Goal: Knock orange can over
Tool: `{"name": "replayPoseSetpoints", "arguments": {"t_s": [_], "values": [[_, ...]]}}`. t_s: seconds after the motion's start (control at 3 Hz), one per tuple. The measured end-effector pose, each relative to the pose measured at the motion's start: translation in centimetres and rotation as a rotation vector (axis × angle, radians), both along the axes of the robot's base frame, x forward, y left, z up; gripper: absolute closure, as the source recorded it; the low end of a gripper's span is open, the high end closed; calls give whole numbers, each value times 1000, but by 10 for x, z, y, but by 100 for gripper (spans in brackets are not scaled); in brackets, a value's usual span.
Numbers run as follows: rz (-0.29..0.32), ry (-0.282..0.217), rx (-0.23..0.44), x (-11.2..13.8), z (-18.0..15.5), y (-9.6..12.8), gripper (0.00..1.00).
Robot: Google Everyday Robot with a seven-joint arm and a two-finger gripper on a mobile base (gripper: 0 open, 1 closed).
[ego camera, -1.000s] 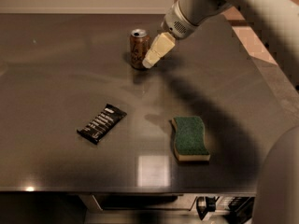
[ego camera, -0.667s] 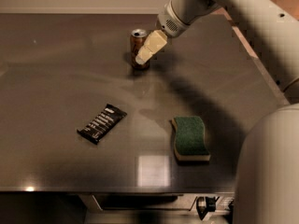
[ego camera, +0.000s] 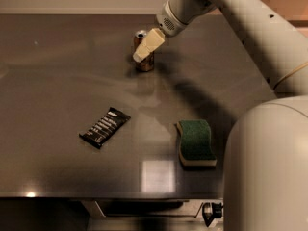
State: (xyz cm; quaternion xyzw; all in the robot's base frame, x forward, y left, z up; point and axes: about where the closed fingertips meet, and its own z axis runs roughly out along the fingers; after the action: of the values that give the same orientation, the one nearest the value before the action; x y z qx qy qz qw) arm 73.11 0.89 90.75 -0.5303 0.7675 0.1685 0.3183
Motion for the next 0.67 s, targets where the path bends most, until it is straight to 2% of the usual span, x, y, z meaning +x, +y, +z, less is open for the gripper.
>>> {"name": "replayPoseSetpoints", "arguments": {"t_s": [0.33, 0.67], "values": [[-39, 3, -4, 8, -2, 3, 0], [-57, 0, 2, 11, -2, 5, 18]]}}
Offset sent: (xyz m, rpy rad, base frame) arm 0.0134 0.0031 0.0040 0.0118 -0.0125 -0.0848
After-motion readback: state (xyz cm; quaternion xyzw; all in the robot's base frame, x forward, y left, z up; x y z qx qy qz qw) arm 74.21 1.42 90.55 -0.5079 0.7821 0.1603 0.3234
